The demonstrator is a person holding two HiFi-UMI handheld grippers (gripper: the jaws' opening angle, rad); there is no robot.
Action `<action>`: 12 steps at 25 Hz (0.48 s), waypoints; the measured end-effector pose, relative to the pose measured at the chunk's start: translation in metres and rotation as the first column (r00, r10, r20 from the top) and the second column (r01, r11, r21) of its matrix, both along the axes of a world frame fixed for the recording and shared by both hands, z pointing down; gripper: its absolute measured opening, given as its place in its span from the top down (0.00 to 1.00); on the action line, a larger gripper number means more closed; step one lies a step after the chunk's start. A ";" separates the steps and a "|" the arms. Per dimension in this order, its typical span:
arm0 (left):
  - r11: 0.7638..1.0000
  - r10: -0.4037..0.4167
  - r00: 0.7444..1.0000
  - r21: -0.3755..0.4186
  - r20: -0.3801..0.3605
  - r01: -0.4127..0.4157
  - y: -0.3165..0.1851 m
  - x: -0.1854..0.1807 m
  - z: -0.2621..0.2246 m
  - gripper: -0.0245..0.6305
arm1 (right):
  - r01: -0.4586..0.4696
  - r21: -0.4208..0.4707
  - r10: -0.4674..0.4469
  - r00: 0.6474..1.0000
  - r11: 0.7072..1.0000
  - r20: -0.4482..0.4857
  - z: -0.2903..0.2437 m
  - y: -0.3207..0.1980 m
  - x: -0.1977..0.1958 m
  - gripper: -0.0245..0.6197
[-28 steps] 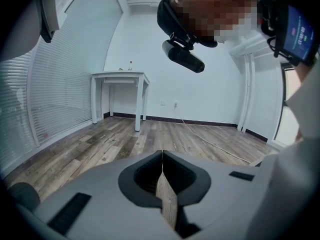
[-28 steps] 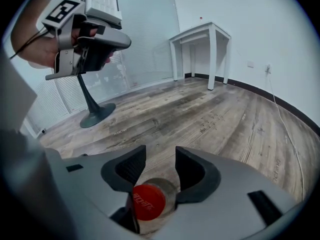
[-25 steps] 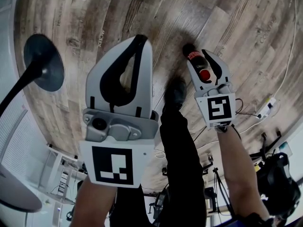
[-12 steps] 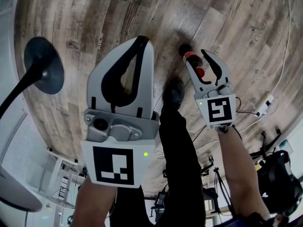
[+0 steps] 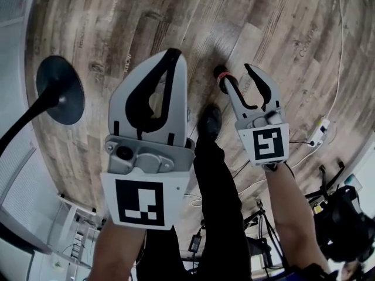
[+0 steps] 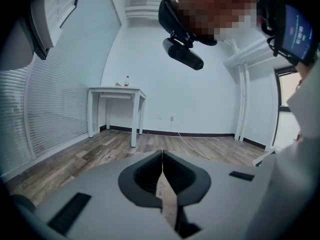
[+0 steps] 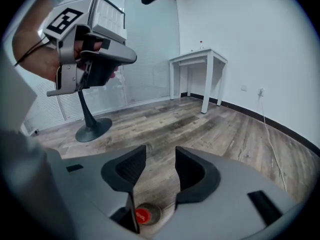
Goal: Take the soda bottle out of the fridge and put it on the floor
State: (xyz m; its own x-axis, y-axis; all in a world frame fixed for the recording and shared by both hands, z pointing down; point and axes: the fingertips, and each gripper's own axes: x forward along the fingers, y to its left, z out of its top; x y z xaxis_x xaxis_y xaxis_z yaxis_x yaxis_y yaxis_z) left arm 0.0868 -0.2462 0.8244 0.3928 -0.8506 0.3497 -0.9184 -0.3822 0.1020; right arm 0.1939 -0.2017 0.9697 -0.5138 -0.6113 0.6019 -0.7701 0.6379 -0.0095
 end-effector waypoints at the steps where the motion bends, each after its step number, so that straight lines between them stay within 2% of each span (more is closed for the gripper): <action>1: 1.000 0.000 1.000 0.011 -0.005 0.001 -0.003 0.001 -0.010 0.93 | -0.010 0.018 0.010 1.000 1.000 0.008 -0.013 -0.006 -0.001 0.65; 8: 0.995 0.002 0.999 0.096 -0.035 0.002 -0.021 0.013 -0.098 0.93 | -0.043 0.130 0.036 0.998 0.991 0.052 -0.115 -0.038 -0.004 0.71; 12: 0.989 0.002 0.999 0.147 -0.033 0.003 -0.027 0.012 -0.159 0.93 | -0.083 0.206 0.062 0.993 0.975 0.103 -0.192 -0.056 -0.008 0.76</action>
